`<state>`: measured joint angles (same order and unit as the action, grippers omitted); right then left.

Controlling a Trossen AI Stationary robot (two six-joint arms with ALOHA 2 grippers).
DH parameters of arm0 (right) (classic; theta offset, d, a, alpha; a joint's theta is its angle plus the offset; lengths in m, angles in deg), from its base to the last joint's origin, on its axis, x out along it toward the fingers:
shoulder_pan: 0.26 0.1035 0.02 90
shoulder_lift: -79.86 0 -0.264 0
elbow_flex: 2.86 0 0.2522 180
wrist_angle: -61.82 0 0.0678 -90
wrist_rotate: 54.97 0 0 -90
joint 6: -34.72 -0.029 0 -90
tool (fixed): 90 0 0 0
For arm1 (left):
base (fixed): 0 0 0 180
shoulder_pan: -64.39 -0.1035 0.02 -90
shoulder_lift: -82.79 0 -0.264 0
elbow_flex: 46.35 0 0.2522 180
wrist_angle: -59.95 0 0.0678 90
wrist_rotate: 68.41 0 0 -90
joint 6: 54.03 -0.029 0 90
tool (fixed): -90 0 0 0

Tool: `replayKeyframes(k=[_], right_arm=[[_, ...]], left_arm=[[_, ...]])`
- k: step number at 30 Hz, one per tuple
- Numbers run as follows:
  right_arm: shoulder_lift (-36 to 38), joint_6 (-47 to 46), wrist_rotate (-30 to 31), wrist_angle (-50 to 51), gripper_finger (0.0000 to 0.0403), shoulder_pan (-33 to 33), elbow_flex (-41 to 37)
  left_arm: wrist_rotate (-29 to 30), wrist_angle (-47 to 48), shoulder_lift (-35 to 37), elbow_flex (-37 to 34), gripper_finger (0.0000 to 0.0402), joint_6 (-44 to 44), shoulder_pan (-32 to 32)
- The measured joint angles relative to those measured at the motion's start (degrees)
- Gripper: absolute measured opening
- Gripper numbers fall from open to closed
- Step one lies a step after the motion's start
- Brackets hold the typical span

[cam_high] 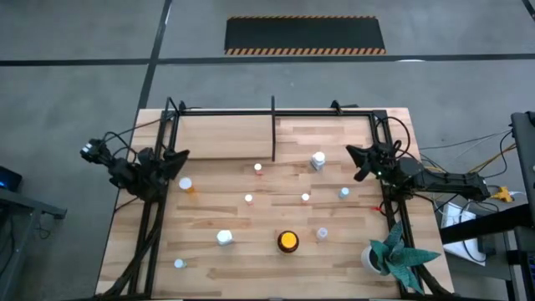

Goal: Pick and place medicine bottles onto shelf by color
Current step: Put the bottom left pink pill bottle on the shelf

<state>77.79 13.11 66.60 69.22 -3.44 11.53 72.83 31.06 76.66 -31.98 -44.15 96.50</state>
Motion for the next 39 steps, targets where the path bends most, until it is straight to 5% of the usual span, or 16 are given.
replayKeyframes(k=[11,24,31,39], right_arm=[[0.1,15.4,-0.7,-13.5,0.0009,0.0,0.0],[0.0,16.5,-16.8,-13.7,0.0009,0.0,0.0],[0.1,16.5,-16.8,-14.3,0.0009,0.0,0.0],[0.1,17.3,-16.8,-14.2,0.0009,0.0,0.0]], left_arm=[[-1.3,-0.4,-17.8,12.4,0.015,-4.8,0.0],[-1.3,4.9,-43.6,36.1,0.015,-6.2,0.0],[-1.4,18.2,-52.0,47.7,0.015,-3.7,0.0],[-1.7,41.4,-59.6,54.9,0.015,10.0,-1.6]])
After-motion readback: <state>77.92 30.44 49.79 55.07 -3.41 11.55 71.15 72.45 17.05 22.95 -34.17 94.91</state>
